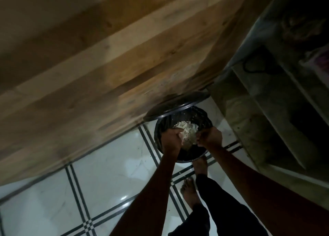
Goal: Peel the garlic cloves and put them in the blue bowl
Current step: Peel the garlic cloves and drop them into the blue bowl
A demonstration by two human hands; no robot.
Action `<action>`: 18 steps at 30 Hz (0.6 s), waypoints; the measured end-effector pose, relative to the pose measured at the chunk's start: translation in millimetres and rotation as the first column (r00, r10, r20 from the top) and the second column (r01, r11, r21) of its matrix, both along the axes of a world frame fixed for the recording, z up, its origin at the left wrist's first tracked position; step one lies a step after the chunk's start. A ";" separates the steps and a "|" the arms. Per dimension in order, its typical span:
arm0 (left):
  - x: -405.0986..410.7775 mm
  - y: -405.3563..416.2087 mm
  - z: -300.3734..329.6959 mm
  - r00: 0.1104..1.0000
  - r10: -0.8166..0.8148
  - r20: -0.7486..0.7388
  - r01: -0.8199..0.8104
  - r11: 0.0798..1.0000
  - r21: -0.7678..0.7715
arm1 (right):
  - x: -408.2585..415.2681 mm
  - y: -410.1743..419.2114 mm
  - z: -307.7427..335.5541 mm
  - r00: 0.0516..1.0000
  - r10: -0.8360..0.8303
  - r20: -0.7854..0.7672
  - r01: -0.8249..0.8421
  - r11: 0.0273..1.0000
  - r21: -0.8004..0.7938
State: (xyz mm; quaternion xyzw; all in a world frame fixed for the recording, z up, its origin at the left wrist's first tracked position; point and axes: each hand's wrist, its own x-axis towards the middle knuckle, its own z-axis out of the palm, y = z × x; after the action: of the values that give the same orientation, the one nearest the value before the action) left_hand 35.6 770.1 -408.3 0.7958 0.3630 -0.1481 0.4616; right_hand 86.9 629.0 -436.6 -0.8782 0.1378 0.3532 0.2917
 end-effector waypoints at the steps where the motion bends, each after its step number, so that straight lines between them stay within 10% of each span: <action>1: 0.4 1.2 -15.3 0.997 -0.082 -0.015 0.083 0.990 0.110 | 0.6 2.7 -10.4 0.996 0.057 0.069 -0.051 0.996 -0.078; 4: 6.7 2.9 -44.4 0.913 -0.346 -0.217 0.405 0.837 0.367 | 0.1 13.0 -26.9 0.960 0.202 0.193 -0.169 0.970 -0.174; 10: 10.0 3.1 -81.2 0.858 -0.372 -0.354 0.495 0.783 0.377 | 3.6 10.6 -66.2 0.938 0.260 0.228 -0.228 0.961 -0.158; 18: -2.0 -17.8 41.2 0.983 -0.145 0.116 0.117 0.969 0.220 | 2.4 -12.1 56.3 0.977 0.007 0.212 -0.025 0.997 0.079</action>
State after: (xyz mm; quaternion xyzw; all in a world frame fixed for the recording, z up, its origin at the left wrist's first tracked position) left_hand 33.6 752.3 -367.2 0.8706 0.2922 -0.0863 0.3862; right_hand 89.3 616.9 -380.3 -0.8992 0.0845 0.2654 0.3374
